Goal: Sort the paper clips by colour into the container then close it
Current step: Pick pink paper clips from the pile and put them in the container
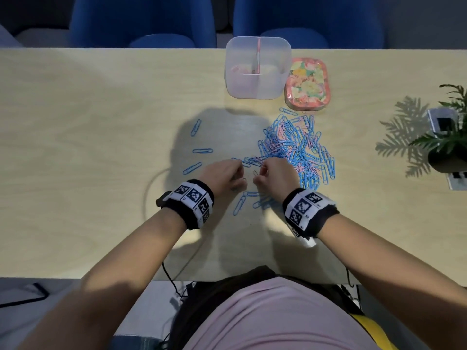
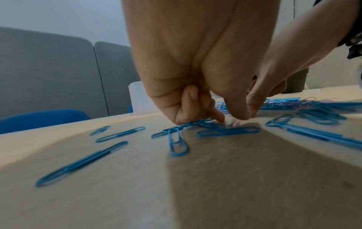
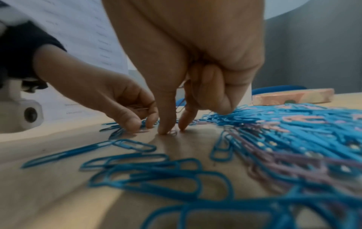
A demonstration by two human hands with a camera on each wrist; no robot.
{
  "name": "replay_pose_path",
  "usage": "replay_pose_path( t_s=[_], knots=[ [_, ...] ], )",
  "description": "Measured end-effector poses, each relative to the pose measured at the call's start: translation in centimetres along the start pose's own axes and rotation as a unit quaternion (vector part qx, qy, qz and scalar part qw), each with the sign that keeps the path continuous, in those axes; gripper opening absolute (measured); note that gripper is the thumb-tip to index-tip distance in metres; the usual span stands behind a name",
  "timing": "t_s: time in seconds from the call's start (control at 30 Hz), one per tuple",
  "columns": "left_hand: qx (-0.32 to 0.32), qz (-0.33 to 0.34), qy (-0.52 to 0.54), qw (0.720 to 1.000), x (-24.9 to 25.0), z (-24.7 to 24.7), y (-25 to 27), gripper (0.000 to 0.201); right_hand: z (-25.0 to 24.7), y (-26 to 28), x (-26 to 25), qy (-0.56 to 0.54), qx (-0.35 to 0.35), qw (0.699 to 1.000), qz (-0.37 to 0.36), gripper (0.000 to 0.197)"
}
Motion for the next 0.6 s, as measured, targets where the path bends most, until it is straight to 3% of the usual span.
replay_pose_path(
  t_s=[0.33,0.43,0.5,0.57,0.6],
  knots=[
    [-0.055,-0.004,-0.028,0.998,0.5,0.7,-0.3,0.016,1.4,-0.9,-0.1,-0.026,-0.093,0.995,-0.013,0.014],
    [-0.03,-0.036,0.091,0.995,-0.1,-0.1,-0.5,0.012,-0.1,-1.8,-1.4,-0.107,-0.142,0.984,-0.016,0.017],
    [0.001,-0.058,0.203,0.978,-0.7,-1.3,-0.8,0.014,-3.6,-3.5,-3.4,-0.185,-0.127,0.974,-0.023,0.018],
    [0.022,-0.081,0.347,0.934,-1.1,-2.0,-1.0,0.018,-7.5,-5.6,-5.7,-0.255,-0.107,0.961,-0.025,0.019],
    [0.027,-0.095,0.43,0.898,-1.1,-2.2,-1.0,0.02,-9.3,-6.7,-6.9,-0.27,-0.097,0.957,-0.036,0.02]
  ],
)
Point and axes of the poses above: each hand's wrist, its own y-axis away from the middle knuckle, its own z-axis out of the palm, x = y × z, the point moved 9 cm from there along -y, towards the middle knuckle, and after that the axes turned 7 degrees about z, right-handed, at the moved point
